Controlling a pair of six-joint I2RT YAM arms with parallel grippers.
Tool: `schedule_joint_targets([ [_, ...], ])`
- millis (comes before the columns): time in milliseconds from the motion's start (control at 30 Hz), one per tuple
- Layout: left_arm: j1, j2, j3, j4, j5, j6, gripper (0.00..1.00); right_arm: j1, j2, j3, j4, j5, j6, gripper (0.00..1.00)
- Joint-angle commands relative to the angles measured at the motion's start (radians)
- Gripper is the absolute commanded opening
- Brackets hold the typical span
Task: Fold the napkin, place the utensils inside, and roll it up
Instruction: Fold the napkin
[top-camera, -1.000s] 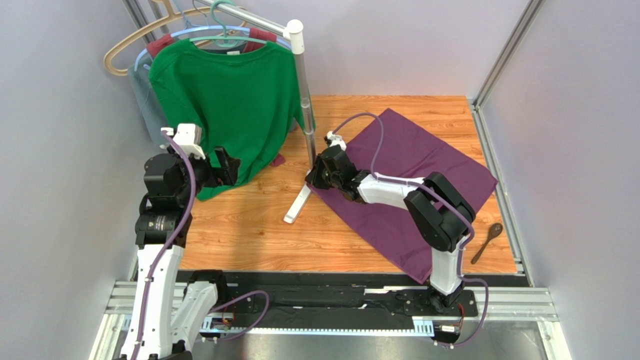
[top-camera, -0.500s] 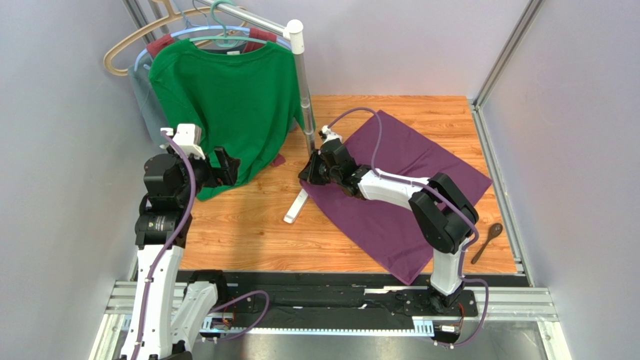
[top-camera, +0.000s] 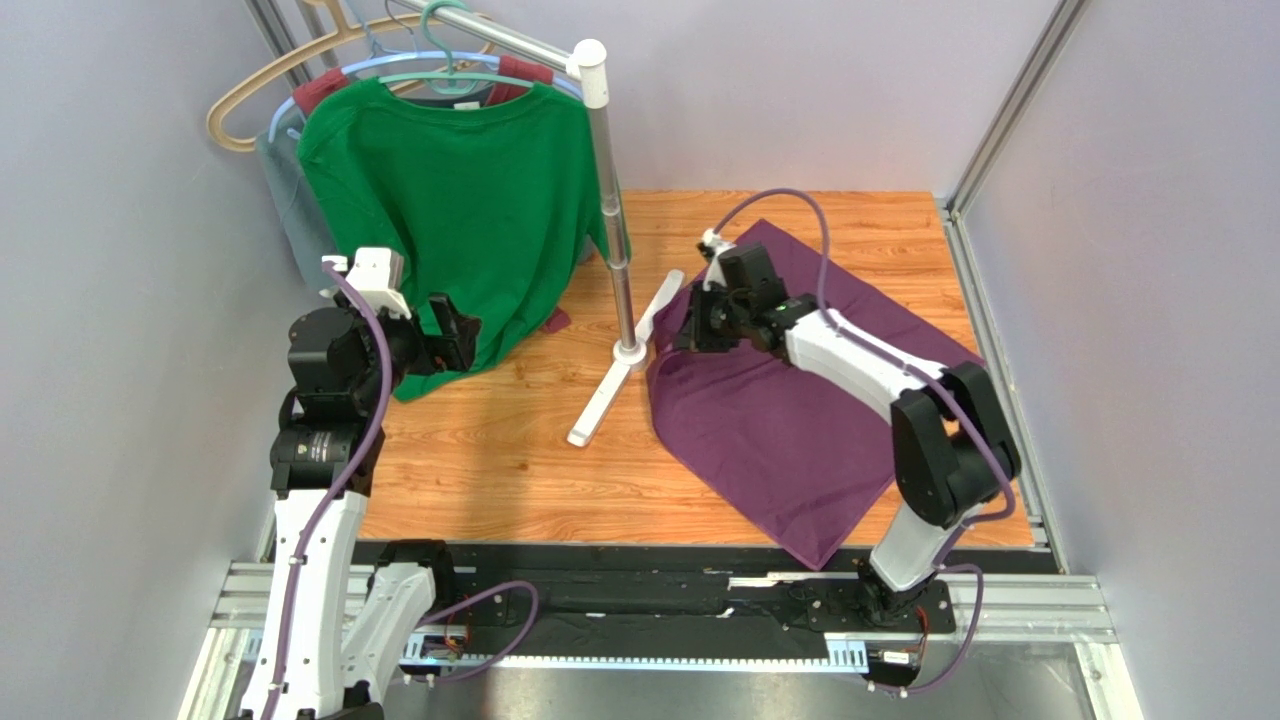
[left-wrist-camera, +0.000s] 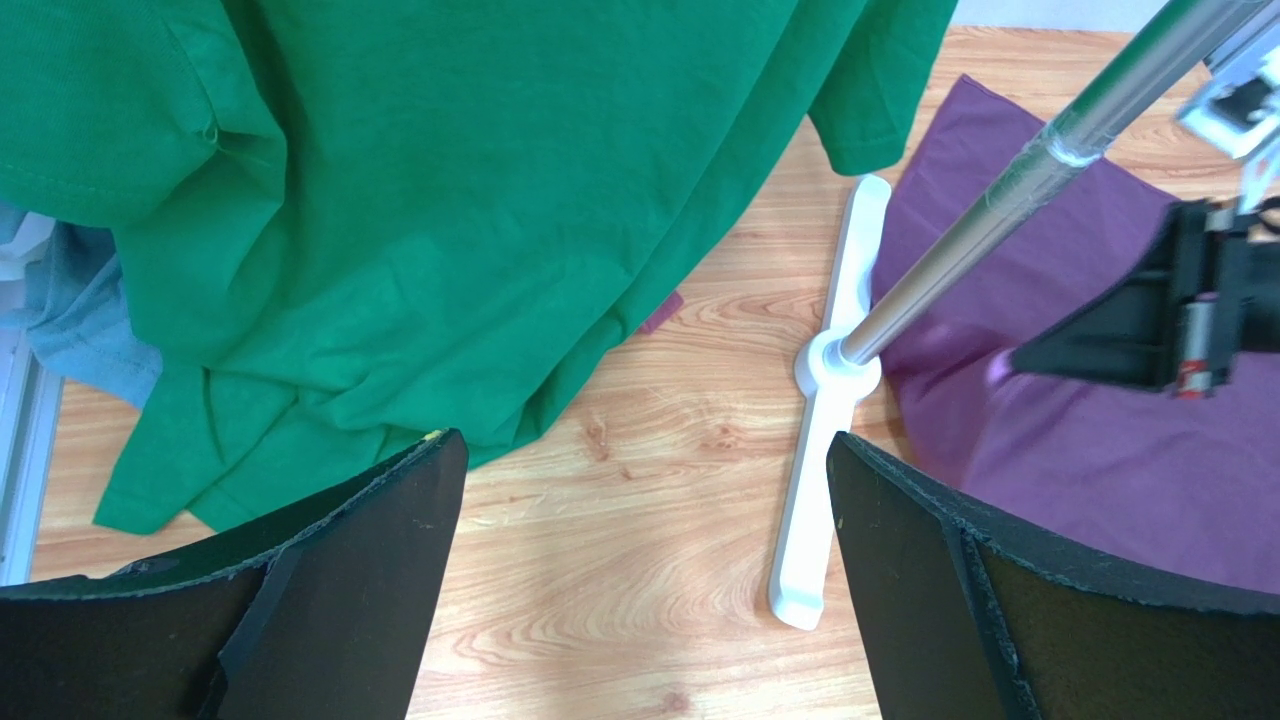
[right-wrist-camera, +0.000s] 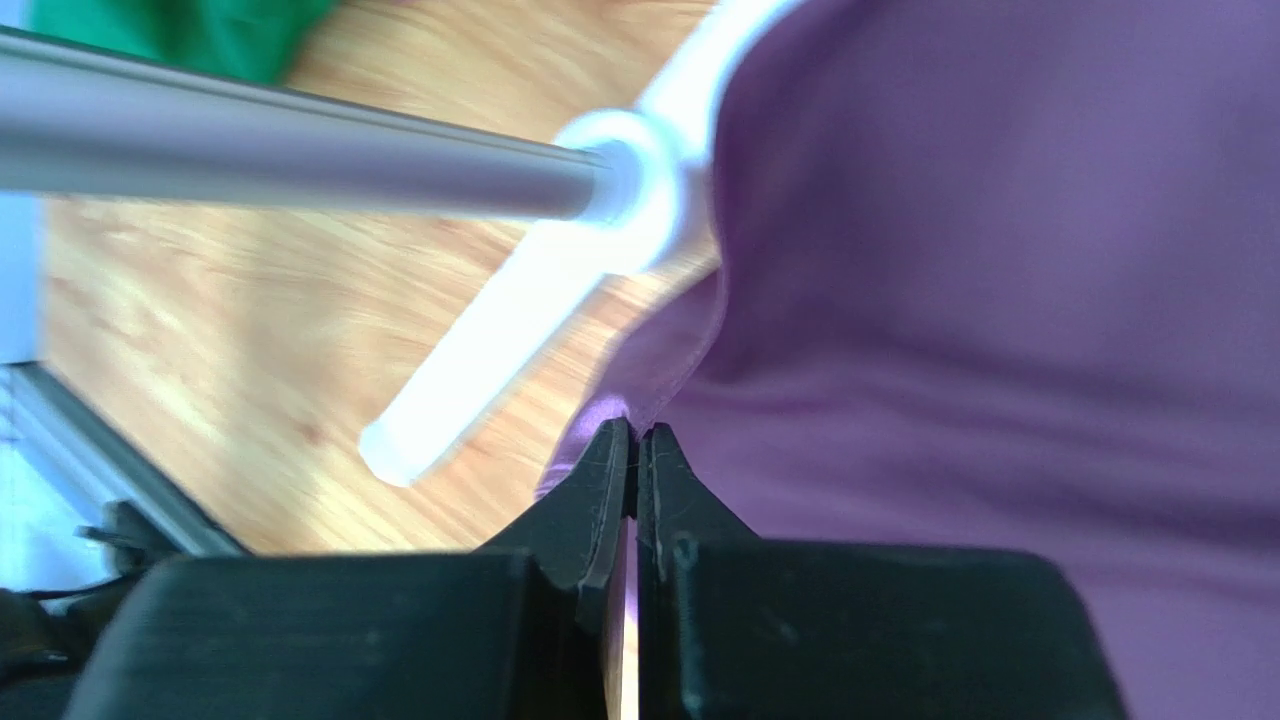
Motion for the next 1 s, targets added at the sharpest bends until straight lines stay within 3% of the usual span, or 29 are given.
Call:
schedule_joint_targets([
  [0,-0.009,-0.003,0.001,0.023,-0.003,0.017,0.99,-0.072,-0.094,0.018,-0.210,0.060,-0.182,0.00],
  [67,-0.009,0.002,0.001,0.021,-0.006,0.017,0.99,-0.105,-0.106,0.032,-0.293,0.121,-0.219,0.00],
  [200,-0.010,0.017,-0.001,0.023,-0.012,0.020,0.99,-0.135,-0.102,0.089,-0.449,0.394,-0.317,0.00],
  [300,-0.012,0.021,-0.002,0.023,-0.015,0.018,0.99,-0.146,-0.110,0.093,-0.488,0.503,-0.359,0.00],
  [600,-0.038,0.021,-0.006,0.024,-0.013,0.017,0.99,-0.227,-0.150,0.053,-0.505,0.693,-0.475,0.00],
  [967,-0.070,0.019,-0.004,0.013,-0.058,0.033,0.99,-0.355,0.041,0.176,-0.603,0.881,-0.570,0.00],
])
